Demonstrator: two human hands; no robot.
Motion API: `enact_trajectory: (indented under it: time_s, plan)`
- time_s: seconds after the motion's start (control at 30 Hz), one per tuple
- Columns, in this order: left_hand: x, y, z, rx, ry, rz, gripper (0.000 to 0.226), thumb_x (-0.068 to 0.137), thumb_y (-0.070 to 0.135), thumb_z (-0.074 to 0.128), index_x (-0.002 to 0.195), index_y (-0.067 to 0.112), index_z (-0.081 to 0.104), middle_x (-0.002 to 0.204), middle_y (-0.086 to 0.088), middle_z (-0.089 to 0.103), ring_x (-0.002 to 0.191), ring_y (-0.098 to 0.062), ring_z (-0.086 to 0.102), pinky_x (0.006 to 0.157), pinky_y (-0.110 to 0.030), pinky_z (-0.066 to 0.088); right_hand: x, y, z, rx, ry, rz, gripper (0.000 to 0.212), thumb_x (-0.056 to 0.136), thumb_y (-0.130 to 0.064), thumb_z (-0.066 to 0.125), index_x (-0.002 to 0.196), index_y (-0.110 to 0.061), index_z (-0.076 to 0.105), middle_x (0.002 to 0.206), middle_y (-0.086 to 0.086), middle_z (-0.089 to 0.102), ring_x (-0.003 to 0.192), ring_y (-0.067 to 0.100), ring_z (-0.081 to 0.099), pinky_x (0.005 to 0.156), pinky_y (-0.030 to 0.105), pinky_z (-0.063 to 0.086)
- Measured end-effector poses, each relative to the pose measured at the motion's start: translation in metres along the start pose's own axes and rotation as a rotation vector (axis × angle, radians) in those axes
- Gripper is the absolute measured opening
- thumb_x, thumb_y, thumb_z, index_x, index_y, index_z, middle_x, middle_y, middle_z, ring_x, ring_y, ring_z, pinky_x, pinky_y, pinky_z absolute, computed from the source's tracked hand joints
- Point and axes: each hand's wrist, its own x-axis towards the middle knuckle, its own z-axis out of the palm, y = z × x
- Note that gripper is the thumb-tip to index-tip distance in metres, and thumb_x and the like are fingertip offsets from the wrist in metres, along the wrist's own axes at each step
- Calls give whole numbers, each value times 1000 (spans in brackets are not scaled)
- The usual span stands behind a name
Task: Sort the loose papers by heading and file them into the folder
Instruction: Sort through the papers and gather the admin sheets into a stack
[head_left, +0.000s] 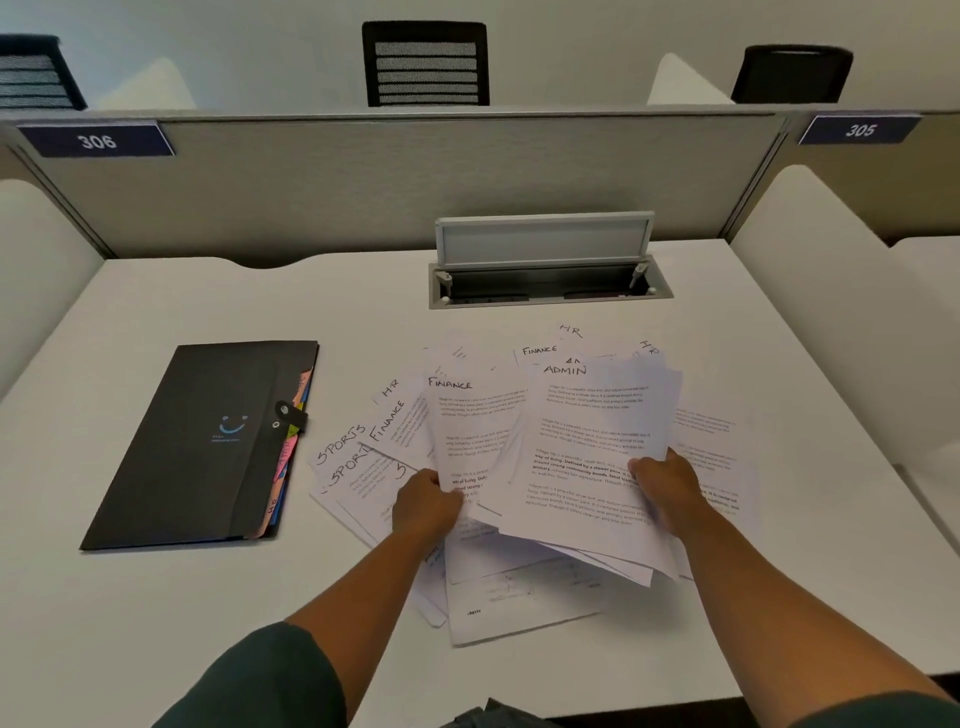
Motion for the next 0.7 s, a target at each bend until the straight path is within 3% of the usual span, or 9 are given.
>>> enact_trajectory:
  time_s: [0.1,0.2,0.33,0.5,0.6,0.67,0.7]
  plan:
    - [1,-3,-5,-131,-78,36,36,94,24,63,128,14,61,124,-1,67,108,-22,64,90,-33,53,-1,0,2,9,-1,0,41,92,-3,51,132,-9,52,124,12,60,96,25,52,83,31,44]
    - [2,-9,-11,-199,-103,46,35,95,23,62,129,16,63,124,0,68,106,-19,64,90,-31,52,-2,-1,7,19,-8,-5,39,93,-3,51,131,-9,52,113,9,59,95,24,52,83,30,43]
    - [4,-12,-25,-303,8,16,27,97,18,59,122,13,64,116,0,68,98,-18,62,79,-25,49,-5,-3,14,26,-25,-12,27,94,-4,51,118,-16,53,104,5,58,83,19,55,82,35,48]
    - [16,-18,-54,-561,104,-97,33,99,15,56,131,9,58,124,-7,65,108,-26,62,97,-39,51,-4,-3,19,28,-33,-16,36,91,-6,54,126,-13,56,116,9,63,98,27,59,81,33,48]
    - [22,-14,-66,-559,15,-121,28,102,20,50,126,8,59,117,-9,68,107,-30,65,93,-40,55,-5,-5,23,28,-42,-6,35,91,-6,54,126,-12,55,116,10,63,98,27,58,84,34,48]
    - [23,-12,-69,-467,-94,-95,29,103,25,49,126,10,60,112,-5,69,99,-25,65,84,-35,56,-6,-6,27,28,-47,-9,33,91,-7,54,124,-14,56,117,10,63,100,28,59,86,36,49]
    - [21,-11,-68,-400,-128,-82,30,101,27,52,127,14,60,117,-4,67,101,-23,62,86,-35,54,-6,-6,28,26,-48,-13,32,91,-8,55,122,-15,56,119,10,64,102,29,60,87,37,50]
